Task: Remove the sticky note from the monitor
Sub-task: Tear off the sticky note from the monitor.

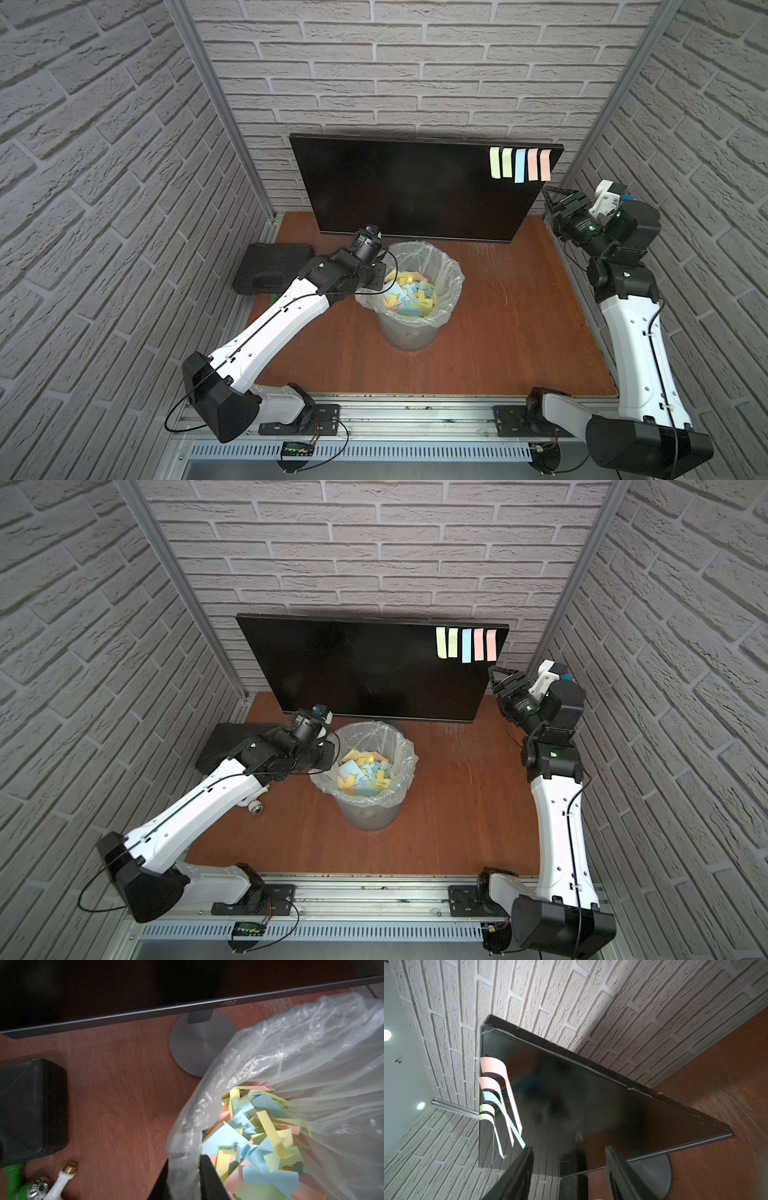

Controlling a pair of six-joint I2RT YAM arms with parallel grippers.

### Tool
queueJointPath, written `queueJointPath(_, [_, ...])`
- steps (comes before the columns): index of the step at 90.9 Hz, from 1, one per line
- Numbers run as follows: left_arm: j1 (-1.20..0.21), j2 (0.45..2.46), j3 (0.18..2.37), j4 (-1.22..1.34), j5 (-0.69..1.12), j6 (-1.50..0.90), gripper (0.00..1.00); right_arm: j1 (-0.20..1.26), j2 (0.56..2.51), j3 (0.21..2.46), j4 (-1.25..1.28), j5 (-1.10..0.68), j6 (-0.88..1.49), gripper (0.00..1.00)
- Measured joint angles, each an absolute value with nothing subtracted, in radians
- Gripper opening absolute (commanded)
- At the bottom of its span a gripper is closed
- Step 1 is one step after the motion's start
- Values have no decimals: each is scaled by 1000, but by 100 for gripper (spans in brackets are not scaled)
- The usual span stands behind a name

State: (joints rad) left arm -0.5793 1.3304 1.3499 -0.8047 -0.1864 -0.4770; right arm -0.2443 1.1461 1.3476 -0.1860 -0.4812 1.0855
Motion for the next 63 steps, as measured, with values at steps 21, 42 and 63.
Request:
queueJointPath(21, [-579, 1334, 1350, -793, -189, -477, 20, -249, 1147, 1352, -148, -500, 1090, 60])
queueJointPath(42, [-579, 1334, 1345, -787, -191, -476, 23, -258, 1174, 1366, -93, -510, 1122, 57])
queueJointPath(63, [-579, 1334, 1344, -786, -191, -476, 22, -258, 1224, 1412, -61, -530, 1141, 52])
